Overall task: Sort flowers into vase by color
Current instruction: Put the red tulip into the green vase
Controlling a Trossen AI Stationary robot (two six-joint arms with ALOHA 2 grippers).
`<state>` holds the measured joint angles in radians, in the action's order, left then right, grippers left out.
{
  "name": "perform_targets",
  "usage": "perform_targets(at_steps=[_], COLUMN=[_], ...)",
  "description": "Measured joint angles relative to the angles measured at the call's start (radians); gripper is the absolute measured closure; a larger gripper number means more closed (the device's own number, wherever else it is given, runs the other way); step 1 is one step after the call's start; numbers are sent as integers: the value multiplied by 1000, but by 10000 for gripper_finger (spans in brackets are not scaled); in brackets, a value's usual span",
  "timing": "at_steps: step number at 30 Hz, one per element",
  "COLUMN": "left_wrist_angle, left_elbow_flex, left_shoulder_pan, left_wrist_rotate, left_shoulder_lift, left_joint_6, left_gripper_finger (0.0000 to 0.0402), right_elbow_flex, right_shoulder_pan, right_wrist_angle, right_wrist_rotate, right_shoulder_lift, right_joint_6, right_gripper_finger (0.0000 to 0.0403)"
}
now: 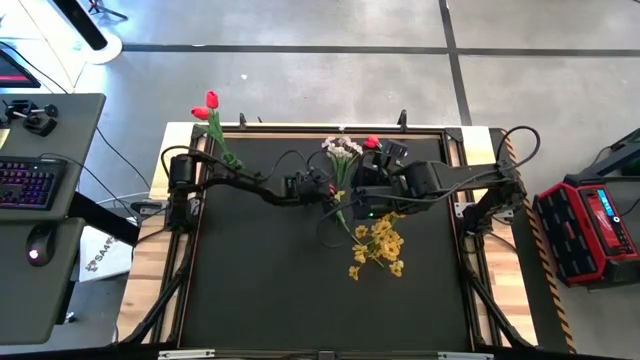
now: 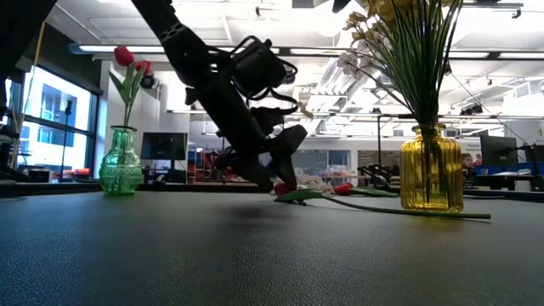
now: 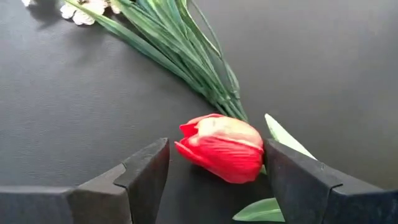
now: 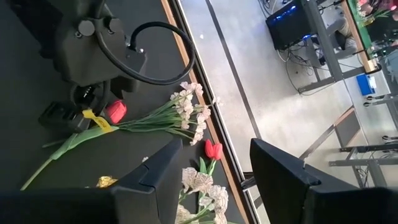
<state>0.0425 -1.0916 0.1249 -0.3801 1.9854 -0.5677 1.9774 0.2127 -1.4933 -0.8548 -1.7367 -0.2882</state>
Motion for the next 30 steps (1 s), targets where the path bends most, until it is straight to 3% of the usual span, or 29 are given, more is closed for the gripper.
perform_targets(at_steps=[5, 18, 23, 30], left_wrist_angle=[10, -29, -195, -637], left_elbow_flex=[0, -2, 0, 1], left_shoulder_pan=[-2, 11, 13, 38], left_wrist_rotate=[53, 38, -44, -246], left_shoulder_lift=[1, 25, -49, -244], left_joint_6=[-4, 52, 124, 288], left_gripper_finger=[158, 159, 159, 159], right_elbow_flex=[0, 0, 0, 0], right_shoulder_pan=[2, 6, 6, 7], right_wrist_angle=[-1, -12, -27, -55], right_wrist_rotate=[-1, 0, 1, 22], right_shoulder_lift=[0, 0, 0, 0], right_joint_6=[-8, -26, -29, -68], right_gripper_finger=[231, 231, 231, 231])
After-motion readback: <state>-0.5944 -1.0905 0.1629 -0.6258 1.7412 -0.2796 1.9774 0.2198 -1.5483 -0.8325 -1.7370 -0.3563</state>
